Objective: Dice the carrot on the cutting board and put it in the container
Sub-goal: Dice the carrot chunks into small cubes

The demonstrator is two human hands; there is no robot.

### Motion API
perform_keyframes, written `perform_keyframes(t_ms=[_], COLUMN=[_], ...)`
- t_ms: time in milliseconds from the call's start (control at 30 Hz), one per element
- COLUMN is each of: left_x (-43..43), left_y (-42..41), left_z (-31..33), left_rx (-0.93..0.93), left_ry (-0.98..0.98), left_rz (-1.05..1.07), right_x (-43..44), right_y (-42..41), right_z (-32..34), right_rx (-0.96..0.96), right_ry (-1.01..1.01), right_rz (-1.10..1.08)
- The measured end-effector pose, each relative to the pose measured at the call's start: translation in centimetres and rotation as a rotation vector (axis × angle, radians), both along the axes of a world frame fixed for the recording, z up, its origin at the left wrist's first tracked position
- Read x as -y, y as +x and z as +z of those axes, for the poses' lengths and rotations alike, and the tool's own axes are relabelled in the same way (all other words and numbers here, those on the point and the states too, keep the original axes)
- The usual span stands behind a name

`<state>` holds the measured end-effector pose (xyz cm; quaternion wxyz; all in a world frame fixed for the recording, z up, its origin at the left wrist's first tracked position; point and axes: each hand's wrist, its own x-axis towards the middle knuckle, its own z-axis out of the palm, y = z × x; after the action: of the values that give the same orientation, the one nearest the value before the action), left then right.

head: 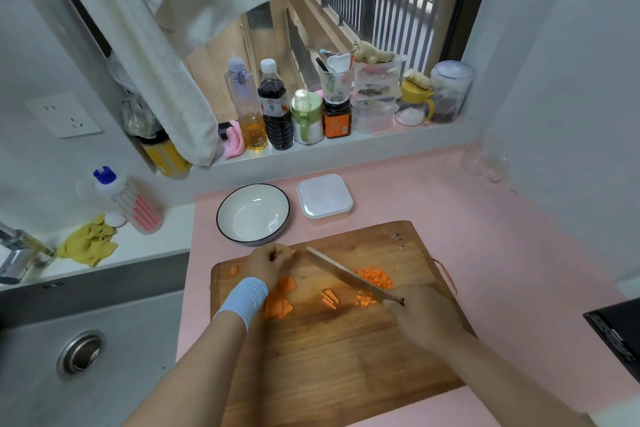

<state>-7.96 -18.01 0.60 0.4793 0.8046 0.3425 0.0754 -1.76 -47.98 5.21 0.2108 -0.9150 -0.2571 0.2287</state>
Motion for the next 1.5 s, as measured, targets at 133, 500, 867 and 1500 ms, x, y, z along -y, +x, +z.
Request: perform_keyframes(t_ms=[133,500,867,1500], left_x=[2.9,5.8,6.6,6.3], left_y=[0.3,-0.1,-1.1,-5.5], left_z=[-1.4,-3.6,-3.7,-5.7], left_rx=[-0.074,-0.026,-0.113,0.077], left_ry=[0.134,0.465,0.607,0.559], left_rz=[-0.295,-0.625,-0.706,-0.341], right_x=[-1.0,-2.2,-2.9,-4.3], right_y=[-0.4,-2.7,-3.3,-5.7], right_z=[0.1,-0.5,0.3,-0.8], right_rx=[-0.092,-0.145,-0.133,-0.075], right_ry=[0.066,0.039,0.028,-0.103], right_rz=[-0.211,-0.296,-0.327,-0.257])
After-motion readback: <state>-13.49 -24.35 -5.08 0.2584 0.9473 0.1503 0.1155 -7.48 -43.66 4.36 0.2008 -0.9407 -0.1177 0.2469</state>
